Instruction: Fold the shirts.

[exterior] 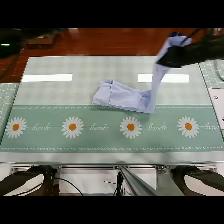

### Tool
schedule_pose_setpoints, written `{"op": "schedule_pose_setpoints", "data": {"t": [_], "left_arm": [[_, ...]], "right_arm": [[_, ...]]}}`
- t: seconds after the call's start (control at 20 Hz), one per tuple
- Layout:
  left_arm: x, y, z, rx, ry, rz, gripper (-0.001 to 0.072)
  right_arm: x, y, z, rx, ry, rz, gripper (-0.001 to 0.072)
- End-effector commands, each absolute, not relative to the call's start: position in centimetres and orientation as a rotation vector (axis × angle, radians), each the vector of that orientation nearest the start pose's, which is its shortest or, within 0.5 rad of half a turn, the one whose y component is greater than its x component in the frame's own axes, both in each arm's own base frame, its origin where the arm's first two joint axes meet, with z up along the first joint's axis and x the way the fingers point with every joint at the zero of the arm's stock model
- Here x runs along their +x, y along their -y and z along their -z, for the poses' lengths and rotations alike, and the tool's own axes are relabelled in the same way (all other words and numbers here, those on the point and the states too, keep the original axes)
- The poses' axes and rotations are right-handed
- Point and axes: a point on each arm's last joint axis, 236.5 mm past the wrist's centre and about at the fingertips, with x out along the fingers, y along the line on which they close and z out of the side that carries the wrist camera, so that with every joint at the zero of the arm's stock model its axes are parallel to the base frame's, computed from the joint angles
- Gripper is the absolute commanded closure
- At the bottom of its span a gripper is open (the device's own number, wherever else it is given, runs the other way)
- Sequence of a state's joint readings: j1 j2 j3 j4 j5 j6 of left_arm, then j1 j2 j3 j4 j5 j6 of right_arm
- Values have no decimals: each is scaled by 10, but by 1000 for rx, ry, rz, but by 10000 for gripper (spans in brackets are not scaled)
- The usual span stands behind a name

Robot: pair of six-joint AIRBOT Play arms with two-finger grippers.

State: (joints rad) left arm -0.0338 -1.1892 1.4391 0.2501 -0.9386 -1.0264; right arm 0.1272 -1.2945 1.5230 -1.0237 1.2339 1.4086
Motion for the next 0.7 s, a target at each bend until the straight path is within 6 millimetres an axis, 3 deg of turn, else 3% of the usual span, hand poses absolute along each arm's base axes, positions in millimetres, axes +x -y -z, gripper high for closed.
{"op": "schedule_pose_setpoints", "data": {"t": [0.0, 0.15, 0.2, 0.25, 0.3, 0.4, 0.45, 0.55, 0.65], "left_arm": [[380, 111, -356, -472, -333, 694, 685], [338, 98, -363, -414, -358, 685, 685], [329, 97, -366, -393, -355, 680, 685], [325, 95, -368, -373, -345, 660, 685], [321, 95, -370, -358, -337, 651, 685], [320, 94, -369, -342, -342, 641, 685], [321, 93, -367, -340, -345, 635, 685], [324, 90, -364, -335, -354, 623, 685], [327, 86, -358, -328, -370, 607, 685]], "right_arm": [[431, -273, -125, 206, -937, -676, 674], [427, -354, -69, 224, -969, -722, 672], [418, -375, -47, 231, -1007, -731, 577], [406, -391, -31, 237, -1049, -741, 372], [395, -404, -22, 228, -1075, -760, 320], [390, -410, -33, 225, -1050, -778, 319], [397, -403, -48, 229, -1011, -772, 319], [422, -360, -89, 194, -910, -710, 319], [448, -274, -124, 102, -846, -548, 319]]}}
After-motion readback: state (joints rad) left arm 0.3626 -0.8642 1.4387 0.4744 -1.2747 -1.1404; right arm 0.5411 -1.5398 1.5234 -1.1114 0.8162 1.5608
